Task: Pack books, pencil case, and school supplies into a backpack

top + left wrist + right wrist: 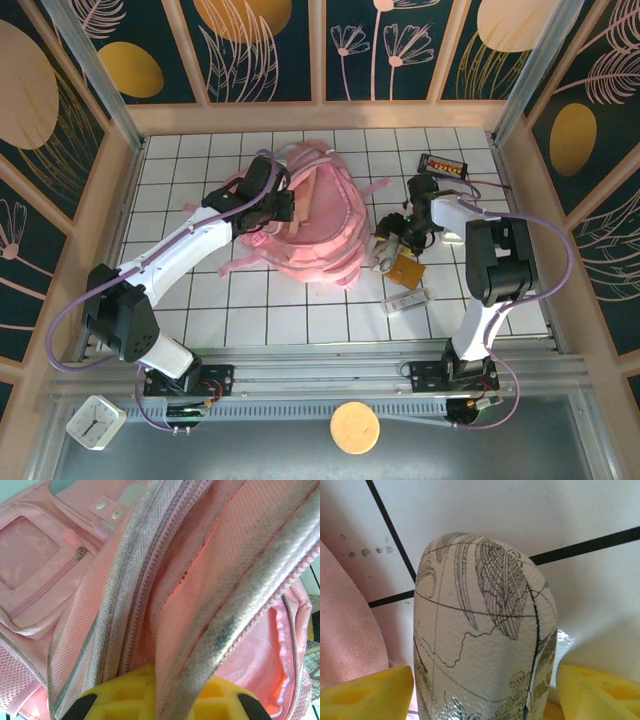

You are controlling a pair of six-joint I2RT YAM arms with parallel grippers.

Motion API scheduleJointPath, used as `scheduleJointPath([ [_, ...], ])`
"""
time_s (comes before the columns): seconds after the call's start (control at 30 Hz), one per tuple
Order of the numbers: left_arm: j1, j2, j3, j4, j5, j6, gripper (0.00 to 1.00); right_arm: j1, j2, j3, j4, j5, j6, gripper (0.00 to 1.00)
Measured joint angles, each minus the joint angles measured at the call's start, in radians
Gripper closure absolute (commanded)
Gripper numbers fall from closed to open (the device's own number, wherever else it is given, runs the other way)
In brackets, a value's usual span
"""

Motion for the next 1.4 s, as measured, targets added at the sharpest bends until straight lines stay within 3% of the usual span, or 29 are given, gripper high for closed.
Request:
scheduleJointPath([
  [0.47, 0.000, 0.000, -0.003, 0.007, 0.007, 0.000, 1.00, -0.006, -0.016, 0.000, 0.055, -0.018, 0.011, 0.63],
  [0.83, 0.005, 0.000, -0.003, 0.008, 0.023, 0.000, 1.00, -0.048, -0.164, 0.008, 0.018, -0.026, 0.021, 0.65],
  [1.07, 0.005, -0.001, -0.003, 0.014, 0.037, -0.001, 1.00, -0.056, -0.338, 0.072, 0.043, -0.143, 0.151, 0.66],
  [1.2, 0.007, -0.005, -0.003, 0.024, 0.054, -0.002, 1.00, 0.011, -0.337, 0.082, 0.132, -0.198, 0.270, 0.65],
  [1.4, 0.009, -0.009, -0.003, 0.037, 0.094, -0.006, 1.00, 0.177, -0.159, 0.145, 0.310, -0.239, 0.433, 0.66],
])
